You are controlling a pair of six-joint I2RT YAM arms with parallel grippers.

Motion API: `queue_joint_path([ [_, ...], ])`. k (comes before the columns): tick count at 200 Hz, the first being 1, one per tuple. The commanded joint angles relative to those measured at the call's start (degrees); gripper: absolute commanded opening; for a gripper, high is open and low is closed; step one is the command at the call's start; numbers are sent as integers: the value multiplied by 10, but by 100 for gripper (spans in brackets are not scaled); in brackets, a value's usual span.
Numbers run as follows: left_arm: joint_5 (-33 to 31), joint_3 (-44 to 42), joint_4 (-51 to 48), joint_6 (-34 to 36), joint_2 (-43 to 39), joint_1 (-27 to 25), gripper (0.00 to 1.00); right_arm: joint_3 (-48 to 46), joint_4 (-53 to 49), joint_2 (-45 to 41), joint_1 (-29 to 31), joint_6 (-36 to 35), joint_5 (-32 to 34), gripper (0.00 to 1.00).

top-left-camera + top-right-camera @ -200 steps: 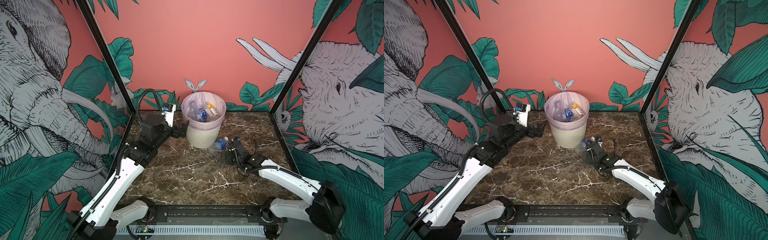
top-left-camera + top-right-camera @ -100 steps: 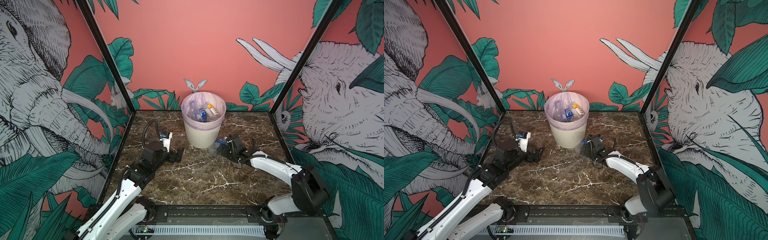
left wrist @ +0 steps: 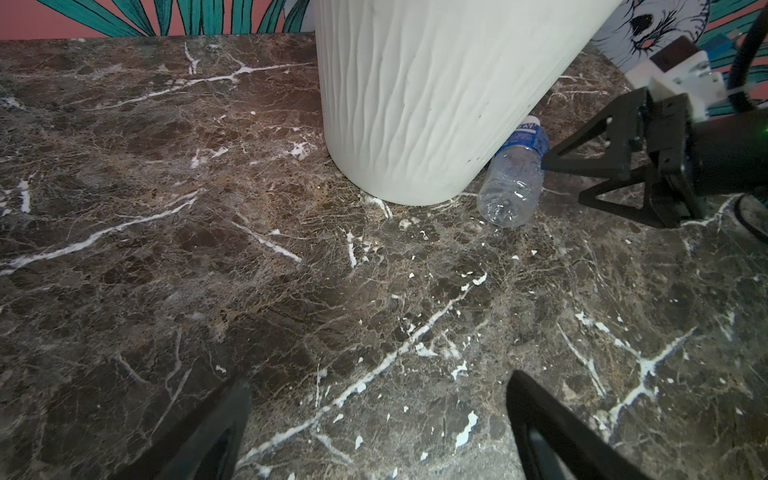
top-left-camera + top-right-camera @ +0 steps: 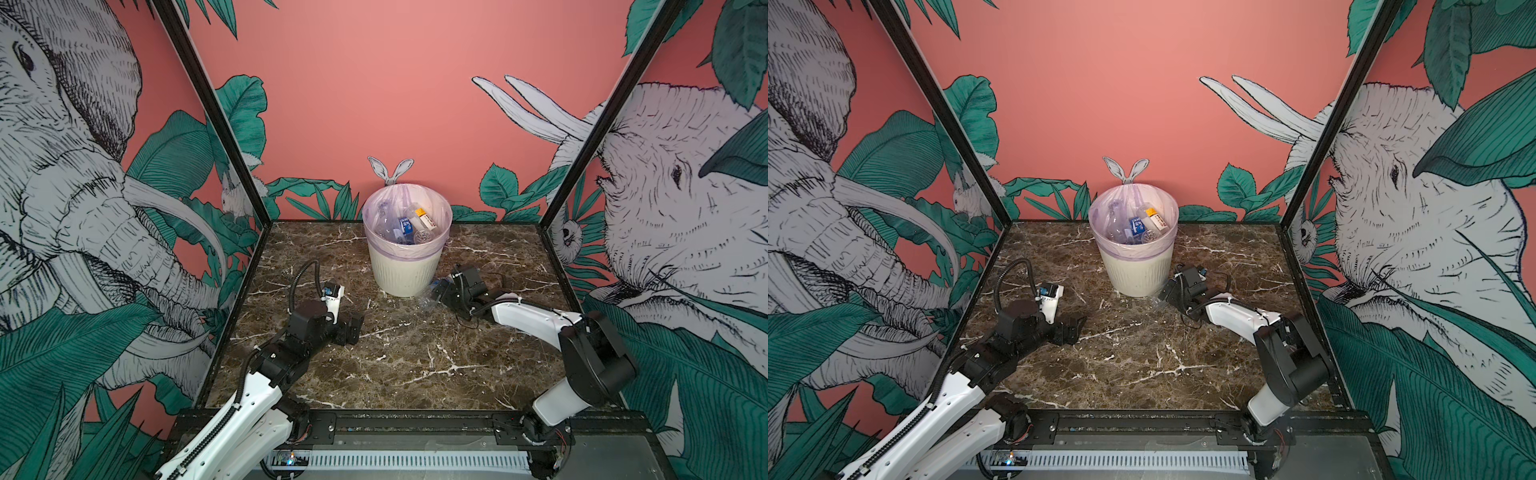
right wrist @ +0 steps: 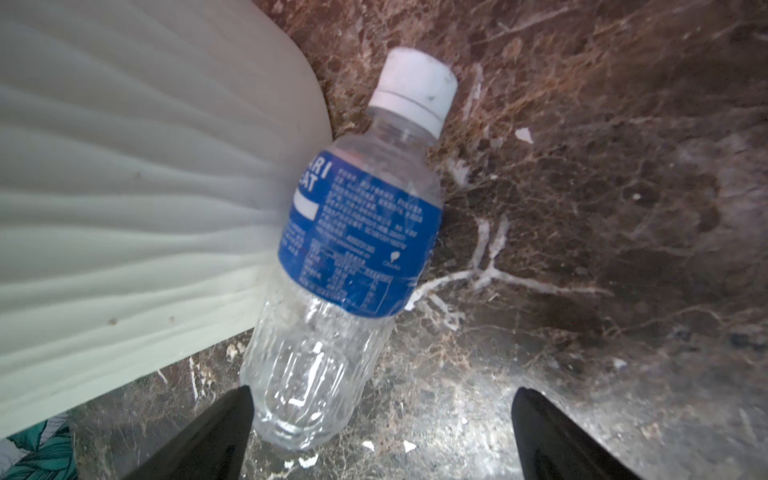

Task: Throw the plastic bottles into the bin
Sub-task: 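Move the right gripper to the blue-labelled bottle while the left gripper withdraws, then close the right gripper around the blue-labelled bottle's body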

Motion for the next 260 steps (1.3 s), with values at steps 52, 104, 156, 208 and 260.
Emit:
queue_joint_path([
  [52,-1,-47,14,13,-3,-1,96,42,38,45,-8,44,-22,99],
  [104,-4,-73,31,9,-3,-1,96,53,34,63,-10,43,-19,99],
  [156,-11,-92,27,8,-16,-1,96,65,31,88,-10,37,-19,97],
  [208,-14,-100,36,6,-16,-5,96,60,15,94,-17,16,-5,97],
  [260,-16,-100,46,5,3,-10,96,83,-34,103,-24,-51,6,97],
])
